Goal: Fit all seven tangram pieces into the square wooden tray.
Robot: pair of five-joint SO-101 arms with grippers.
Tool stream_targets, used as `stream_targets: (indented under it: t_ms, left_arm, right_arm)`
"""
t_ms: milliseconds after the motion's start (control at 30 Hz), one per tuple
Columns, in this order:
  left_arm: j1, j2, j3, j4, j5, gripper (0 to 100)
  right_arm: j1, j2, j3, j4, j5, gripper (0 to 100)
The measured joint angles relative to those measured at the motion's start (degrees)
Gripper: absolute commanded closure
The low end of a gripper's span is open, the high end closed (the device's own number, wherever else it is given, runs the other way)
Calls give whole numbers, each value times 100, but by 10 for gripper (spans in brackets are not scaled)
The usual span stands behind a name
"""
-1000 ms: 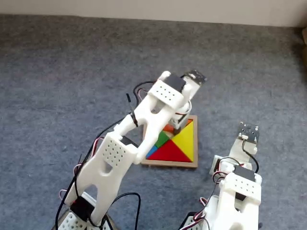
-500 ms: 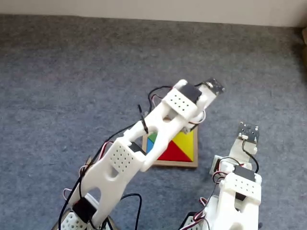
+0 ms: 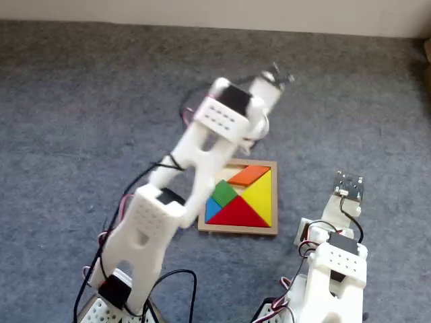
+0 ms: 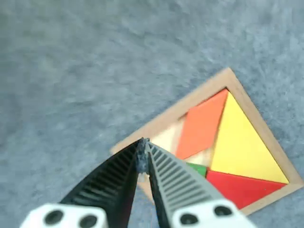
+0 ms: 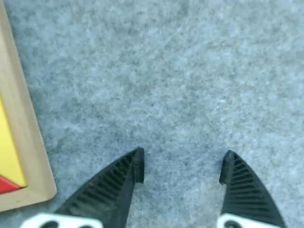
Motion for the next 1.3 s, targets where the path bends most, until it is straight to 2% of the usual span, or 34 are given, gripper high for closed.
stream_targets:
  t_ms: [300,533,667,833,967,1133,1300]
  left_arm:
    - [-1081,-2725,1916,35,0,995]
    - [-1873,-4580,3956,0,-211,995]
    - [-2400,-5538,5319,-554,-299,995]
    - [-2831,-6796,7270,-1600,-563,995]
    - [-3209,-7569,8589,-2242,-589,995]
    - [-3604,-7965,9908,-2875,-818,995]
    - [-3938,-8018,10892,-3552,-844,995]
  right_arm:
    - [0,0,0,0,26,739]
    - [0,0,-9,44,853,739]
    - [-35,18,-756,765,1037,739]
    - [-774,18,-2171,1846,1090,739]
    - [-1600,18,-2989,2400,1538,737]
    - [-2409,123,-3393,2620,1916,736]
    - [-2963,1073,-3877,2620,1969,736]
